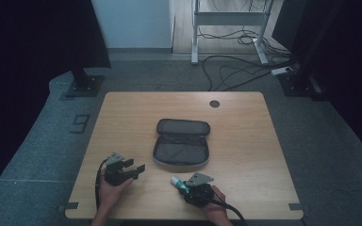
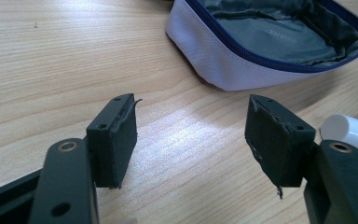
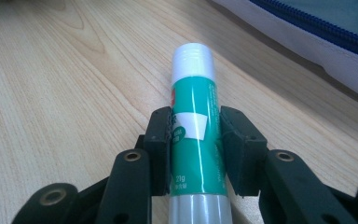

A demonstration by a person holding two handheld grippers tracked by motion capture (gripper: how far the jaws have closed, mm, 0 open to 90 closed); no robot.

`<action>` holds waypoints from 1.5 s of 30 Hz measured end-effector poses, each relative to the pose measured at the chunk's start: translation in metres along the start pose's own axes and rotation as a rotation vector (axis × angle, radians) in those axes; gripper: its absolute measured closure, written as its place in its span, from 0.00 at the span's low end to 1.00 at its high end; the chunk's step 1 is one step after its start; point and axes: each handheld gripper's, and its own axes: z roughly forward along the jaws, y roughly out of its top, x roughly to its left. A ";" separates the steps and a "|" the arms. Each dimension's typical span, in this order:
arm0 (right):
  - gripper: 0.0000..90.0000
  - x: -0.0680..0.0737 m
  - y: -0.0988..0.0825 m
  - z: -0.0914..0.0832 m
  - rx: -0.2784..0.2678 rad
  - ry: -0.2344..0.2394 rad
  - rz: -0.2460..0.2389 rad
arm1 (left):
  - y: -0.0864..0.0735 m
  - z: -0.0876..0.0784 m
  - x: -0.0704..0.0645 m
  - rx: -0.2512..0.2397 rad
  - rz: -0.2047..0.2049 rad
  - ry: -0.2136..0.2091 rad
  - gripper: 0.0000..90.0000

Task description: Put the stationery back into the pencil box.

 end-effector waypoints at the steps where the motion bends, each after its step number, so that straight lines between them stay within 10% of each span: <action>1: 0.71 0.000 0.000 0.000 0.000 0.000 0.000 | 0.000 0.000 0.000 0.000 0.000 0.000 0.38; 45: 0.72 -0.027 0.031 -0.040 -0.165 -0.029 0.059 | -0.002 0.000 0.001 0.008 -0.004 -0.002 0.38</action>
